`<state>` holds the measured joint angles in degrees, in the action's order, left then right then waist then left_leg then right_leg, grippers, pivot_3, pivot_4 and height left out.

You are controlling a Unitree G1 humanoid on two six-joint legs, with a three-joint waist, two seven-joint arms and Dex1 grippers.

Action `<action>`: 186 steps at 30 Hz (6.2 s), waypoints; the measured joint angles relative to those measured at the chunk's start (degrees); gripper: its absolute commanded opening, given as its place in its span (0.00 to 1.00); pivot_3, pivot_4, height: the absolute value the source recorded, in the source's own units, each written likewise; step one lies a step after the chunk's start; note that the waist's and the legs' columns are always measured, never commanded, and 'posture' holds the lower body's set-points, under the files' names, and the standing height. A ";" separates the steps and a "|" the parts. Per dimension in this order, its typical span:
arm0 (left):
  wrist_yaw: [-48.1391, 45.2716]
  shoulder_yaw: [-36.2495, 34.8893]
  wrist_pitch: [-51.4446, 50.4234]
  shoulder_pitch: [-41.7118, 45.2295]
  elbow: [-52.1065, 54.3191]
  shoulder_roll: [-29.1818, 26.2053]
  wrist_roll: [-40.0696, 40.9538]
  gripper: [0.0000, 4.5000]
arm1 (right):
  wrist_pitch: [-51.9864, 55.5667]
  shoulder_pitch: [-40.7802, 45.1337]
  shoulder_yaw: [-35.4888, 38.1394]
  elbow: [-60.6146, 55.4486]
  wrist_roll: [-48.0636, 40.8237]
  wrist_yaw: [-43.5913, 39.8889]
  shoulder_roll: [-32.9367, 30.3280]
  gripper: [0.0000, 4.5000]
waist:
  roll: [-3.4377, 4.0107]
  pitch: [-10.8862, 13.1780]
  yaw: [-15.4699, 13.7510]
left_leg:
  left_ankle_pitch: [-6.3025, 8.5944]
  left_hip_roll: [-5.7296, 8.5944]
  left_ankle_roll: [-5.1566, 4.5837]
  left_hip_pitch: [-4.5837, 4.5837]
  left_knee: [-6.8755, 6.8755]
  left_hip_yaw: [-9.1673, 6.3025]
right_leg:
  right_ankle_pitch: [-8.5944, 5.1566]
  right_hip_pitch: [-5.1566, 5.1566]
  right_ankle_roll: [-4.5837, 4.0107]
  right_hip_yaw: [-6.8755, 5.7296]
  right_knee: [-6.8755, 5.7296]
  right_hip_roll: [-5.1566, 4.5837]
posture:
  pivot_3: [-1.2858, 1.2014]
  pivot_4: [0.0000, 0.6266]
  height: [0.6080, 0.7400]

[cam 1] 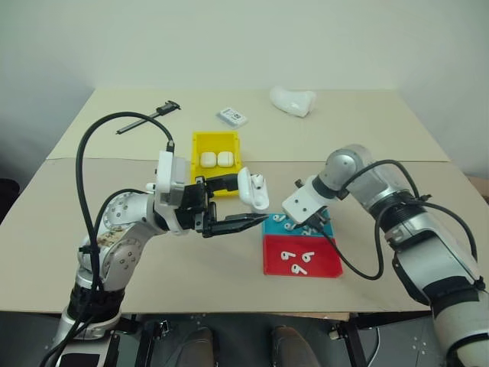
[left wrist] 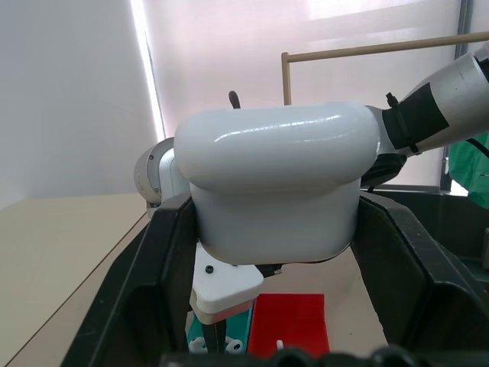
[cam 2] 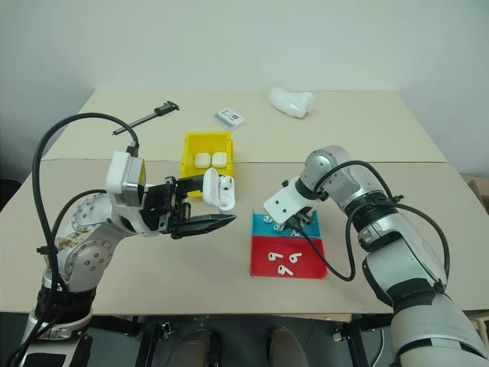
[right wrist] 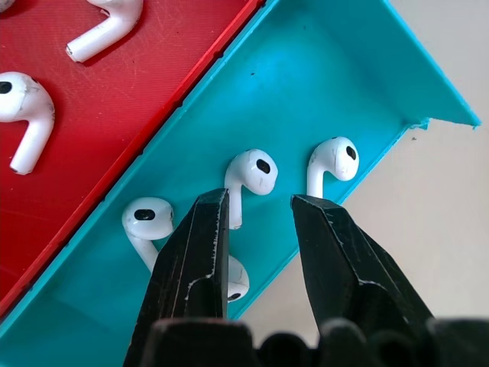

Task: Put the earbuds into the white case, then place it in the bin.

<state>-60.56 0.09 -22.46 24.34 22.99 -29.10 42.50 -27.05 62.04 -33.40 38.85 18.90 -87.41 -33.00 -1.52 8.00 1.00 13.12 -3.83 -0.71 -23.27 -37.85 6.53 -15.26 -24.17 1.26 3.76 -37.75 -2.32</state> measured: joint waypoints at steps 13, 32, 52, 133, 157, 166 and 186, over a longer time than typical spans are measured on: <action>0.53 0.00 0.00 -0.01 0.01 -0.09 0.01 0.62 | -0.45 -1.59 0.00 -0.06 0.13 0.08 0.25 0.37 | 0.00 0.00 0.00 | 0.00 0.00 0.00 0.02 0.00 0.00 | 0.00 0.02 0.00 0.00 0.00 0.00 | 0.52 0.24 1.00; 1.52 -0.03 0.00 -0.87 0.90 -0.36 0.31 0.62 | -0.44 -1.59 0.00 -0.12 0.60 0.99 1.21 0.37 | 0.00 -0.01 0.03 | 0.00 0.00 0.01 0.08 0.00 0.00 | 0.00 0.06 0.00 0.00 -0.02 0.00 | 0.52 0.24 1.00; 2.03 -0.36 0.01 -2.06 1.82 -0.52 0.34 0.62 | 0.25 -1.76 0.17 -0.51 2.31 1.54 1.38 0.14 | 0.01 -0.01 0.02 | -0.01 0.00 0.01 0.21 0.00 0.00 | 0.00 0.19 -0.01 0.00 -0.03 0.00 | 0.52 0.24 1.00; -2.17 5.80 3.51 7.66 -11.97 10.28 -6.65 0.62 | 77.38 -33.02 48.39 -69.47 -86.69 45.06 -17.13 0.11 | -0.01 0.00 -0.12 | 0.03 0.06 -0.05 -0.08 0.04 -0.33 | -0.01 0.11 0.08 -0.03 0.17 -0.01 | 0.52 0.24 1.00; 1.81 9.72 7.29 10.30 -19.11 12.54 -16.72 0.62 | 73.42 -8.64 22.34 -62.76 -55.59 25.90 -25.72 0.02 | 0.02 -0.01 -0.70 | 0.13 0.05 -0.23 -0.48 -0.03 -0.30 | 0.07 -0.09 0.16 -0.15 0.44 -0.11 | 0.52 0.24 1.00; 21.36 2.53 11.45 8.17 -16.14 16.58 -23.62 0.62 | 74.63 -22.55 38.12 -65.24 -58.66 39.38 -15.79 0.02 | 0.03 -0.02 -0.52 | 0.13 0.06 -0.22 -0.42 -0.04 -0.37 | 0.12 0.01 0.19 -0.14 0.40 -0.13 | 0.52 0.24 1.00; 53.66 -0.97 11.23 17.65 -43.13 21.84 -41.22 0.98 | 88.45 -27.42 29.38 -74.61 -50.43 62.64 -6.25 0.00 | 0.04 -0.03 -0.63 | 0.11 0.12 -0.21 -0.54 -0.03 -0.24 | 0.17 -0.08 0.27 -0.16 0.55 -0.13 | 0.52 0.24 1.00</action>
<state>-6.89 -0.88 -11.23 42.00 -20.15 -7.26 1.28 61.40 34.62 -4.02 -35.76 -31.53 -24.77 -39.25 -1.48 7.97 0.37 13.23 -3.71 -0.92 -23.81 -37.88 6.29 -15.08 -24.25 1.53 3.60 -37.21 -2.45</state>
